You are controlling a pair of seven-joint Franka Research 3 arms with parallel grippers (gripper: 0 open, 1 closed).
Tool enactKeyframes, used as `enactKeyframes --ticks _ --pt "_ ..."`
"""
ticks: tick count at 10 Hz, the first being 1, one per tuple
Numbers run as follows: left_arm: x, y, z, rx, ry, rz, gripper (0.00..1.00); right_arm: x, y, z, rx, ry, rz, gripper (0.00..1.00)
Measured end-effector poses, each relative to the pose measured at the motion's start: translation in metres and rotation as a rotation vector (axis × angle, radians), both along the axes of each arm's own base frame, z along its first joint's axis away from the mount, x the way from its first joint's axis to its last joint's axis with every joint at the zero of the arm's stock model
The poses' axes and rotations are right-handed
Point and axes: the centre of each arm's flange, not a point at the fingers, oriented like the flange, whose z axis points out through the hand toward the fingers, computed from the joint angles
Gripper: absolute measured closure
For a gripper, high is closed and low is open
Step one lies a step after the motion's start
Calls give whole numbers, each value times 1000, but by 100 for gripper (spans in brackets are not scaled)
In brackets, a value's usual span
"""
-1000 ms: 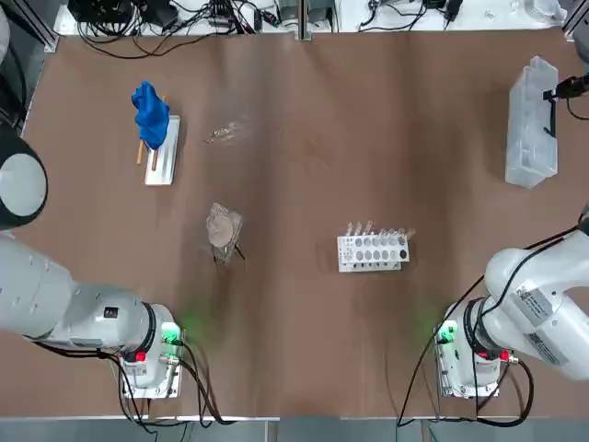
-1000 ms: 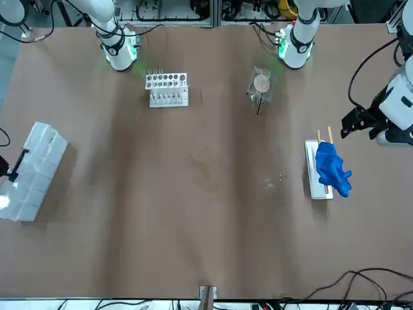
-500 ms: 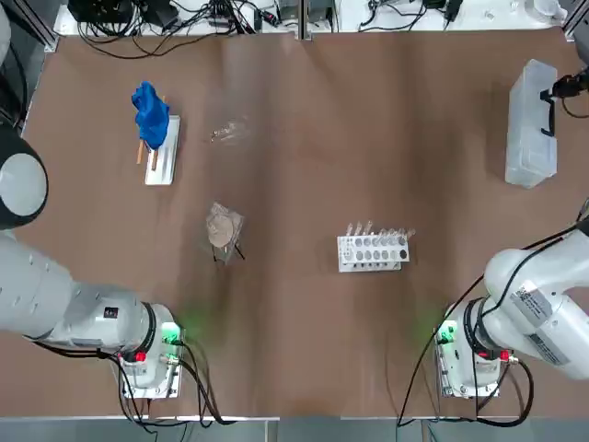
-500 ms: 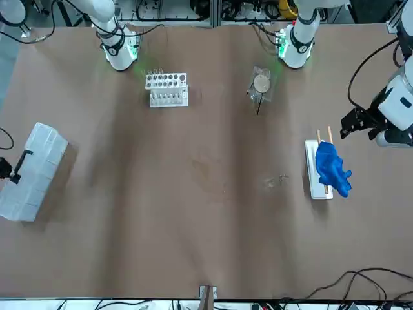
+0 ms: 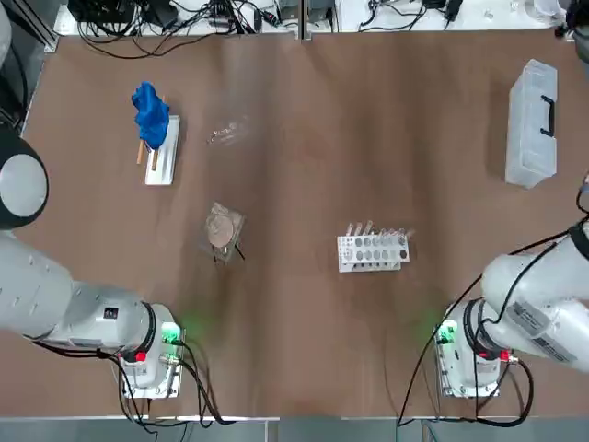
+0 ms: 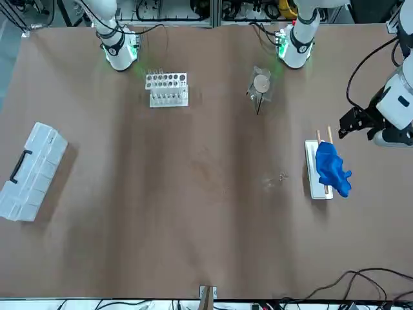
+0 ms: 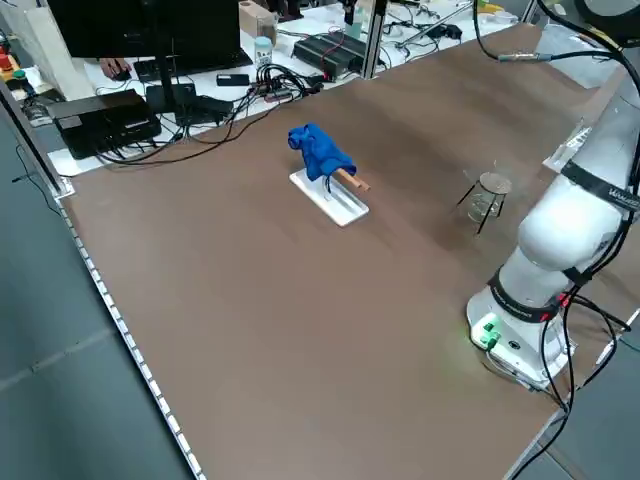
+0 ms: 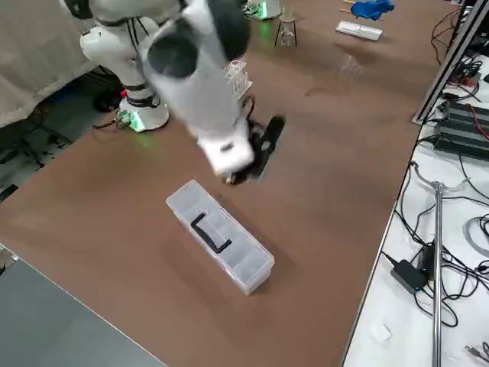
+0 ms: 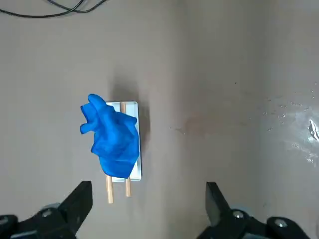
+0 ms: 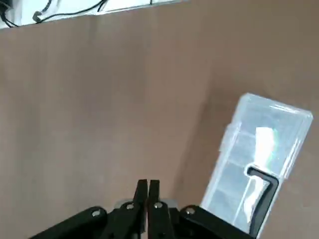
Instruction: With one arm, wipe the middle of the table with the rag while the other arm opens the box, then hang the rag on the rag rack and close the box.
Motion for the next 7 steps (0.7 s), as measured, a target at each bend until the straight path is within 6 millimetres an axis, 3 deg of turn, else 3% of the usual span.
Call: enactKeyframes --ticks 1,5,6,7 --pt "0 0 0 0 0 0 0 4 37 19 -30 45 -16 75" --pt "0 1 0 1 -1 1 0 5 144 64 -179 148 -105 13" --pt "0 1 1 1 -2 2 0 2 169 79 -214 135 -98 1" --pt "0 2 1 1 -2 4 0 -5 181 91 -233 126 -95 1"
